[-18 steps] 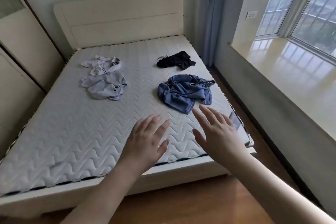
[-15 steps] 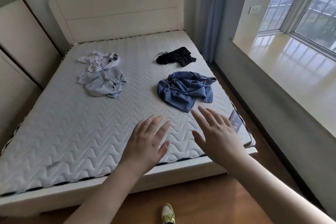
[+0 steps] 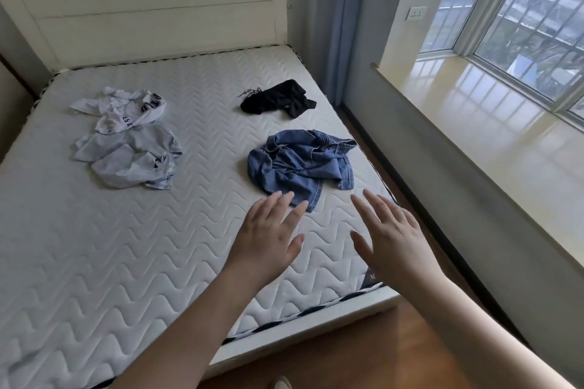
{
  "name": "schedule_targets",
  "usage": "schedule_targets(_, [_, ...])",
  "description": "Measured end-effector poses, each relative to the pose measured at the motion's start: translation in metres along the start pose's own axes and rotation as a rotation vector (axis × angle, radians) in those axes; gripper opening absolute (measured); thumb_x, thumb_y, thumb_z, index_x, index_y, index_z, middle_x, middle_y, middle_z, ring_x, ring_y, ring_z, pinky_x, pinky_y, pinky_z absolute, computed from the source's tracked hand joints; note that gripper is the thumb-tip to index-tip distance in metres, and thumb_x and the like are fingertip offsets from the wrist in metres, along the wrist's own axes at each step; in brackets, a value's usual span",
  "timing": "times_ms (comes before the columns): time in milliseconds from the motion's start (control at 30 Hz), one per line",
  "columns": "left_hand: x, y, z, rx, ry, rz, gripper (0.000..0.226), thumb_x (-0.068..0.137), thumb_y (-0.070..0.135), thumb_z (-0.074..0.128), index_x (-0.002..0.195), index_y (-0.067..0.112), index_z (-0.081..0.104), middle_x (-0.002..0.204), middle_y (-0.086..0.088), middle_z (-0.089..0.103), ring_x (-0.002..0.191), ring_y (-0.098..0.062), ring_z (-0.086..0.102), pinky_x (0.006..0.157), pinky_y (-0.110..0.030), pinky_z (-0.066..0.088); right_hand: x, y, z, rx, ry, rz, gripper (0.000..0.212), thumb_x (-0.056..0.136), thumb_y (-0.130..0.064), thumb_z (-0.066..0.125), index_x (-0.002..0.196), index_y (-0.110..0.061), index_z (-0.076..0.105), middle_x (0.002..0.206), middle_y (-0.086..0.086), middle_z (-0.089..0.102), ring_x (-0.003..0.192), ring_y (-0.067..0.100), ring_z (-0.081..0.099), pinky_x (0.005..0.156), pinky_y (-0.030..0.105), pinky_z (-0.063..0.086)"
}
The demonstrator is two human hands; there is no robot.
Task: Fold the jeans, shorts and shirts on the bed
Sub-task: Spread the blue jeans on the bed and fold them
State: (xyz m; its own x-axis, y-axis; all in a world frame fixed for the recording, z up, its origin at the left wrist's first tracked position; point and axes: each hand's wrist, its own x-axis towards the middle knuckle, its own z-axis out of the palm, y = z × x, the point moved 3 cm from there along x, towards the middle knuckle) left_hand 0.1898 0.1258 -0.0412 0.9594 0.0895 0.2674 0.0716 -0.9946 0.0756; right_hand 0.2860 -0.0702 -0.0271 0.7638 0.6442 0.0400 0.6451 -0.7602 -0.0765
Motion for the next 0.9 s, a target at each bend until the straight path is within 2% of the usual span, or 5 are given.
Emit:
schedule_targets(167, [0.043, -0.005, 0.018, -0.034, -0.02, 0.034, 0.054, 0.089, 0.036, 0.062, 0.139, 0.017, 0.054, 0.141, -0.012, 0.052, 0.132, -0.03, 0.047, 0.111, -0.046, 0.036, 0.03, 0.023, 0.005, -0.005, 0.005, 0.048, 0.063, 0.097, -0.051, 0.041, 0.153, -0.028, 0.025, 0.159, -0.001, 0.029, 0.146, 0.021, 0.027, 0.117, 0.039, 0.023])
schedule_targets(400, [0.108, -0.001, 0.053, -0.018, -0.059, 0.02, 0.054, 0.088, 0.035, 0.064, 0.137, 0.017, 0.055, 0.14, -0.012, 0.054, 0.131, -0.031, 0.048, 0.11, -0.046, 0.034, 0.086, 0.072, 0.023, 0.011, -0.024, 0.047, 0.064, 0.098, -0.052, 0.036, 0.155, -0.031, 0.016, 0.161, -0.003, 0.021, 0.147, 0.02, 0.022, 0.118, 0.037, 0.018])
schedule_targets(567, [0.172, 0.004, 0.085, 0.004, -0.112, -0.038, 0.054, 0.09, 0.036, 0.06, 0.14, 0.018, 0.052, 0.142, -0.011, 0.051, 0.134, -0.029, 0.045, 0.112, -0.045, 0.032, 0.148, 0.12, 0.042, 0.057, -0.049, -0.003, 0.065, 0.098, -0.051, 0.036, 0.155, -0.03, 0.013, 0.162, -0.002, 0.02, 0.147, 0.019, 0.02, 0.119, 0.036, 0.017])
schedule_targets(733, [0.234, 0.012, 0.117, -0.005, -0.148, -0.112, 0.054, 0.086, 0.031, 0.066, 0.137, 0.016, 0.055, 0.138, -0.012, 0.055, 0.13, -0.031, 0.05, 0.108, -0.047, 0.038, 0.208, 0.17, 0.063, 0.097, -0.103, -0.056, 0.066, 0.099, -0.049, 0.037, 0.155, -0.03, 0.009, 0.162, -0.002, 0.017, 0.148, 0.019, 0.019, 0.119, 0.035, 0.016])
schedule_targets(900, [0.293, 0.005, 0.15, -0.005, -0.184, -0.185, 0.053, 0.091, 0.031, 0.058, 0.142, 0.016, 0.05, 0.143, -0.011, 0.049, 0.134, -0.029, 0.044, 0.111, -0.046, 0.034, 0.277, 0.209, 0.091, 0.107, -0.15, -0.109, 0.066, 0.1, -0.047, 0.039, 0.156, -0.028, 0.01, 0.162, -0.001, 0.017, 0.147, 0.019, 0.019, 0.117, 0.034, 0.018])
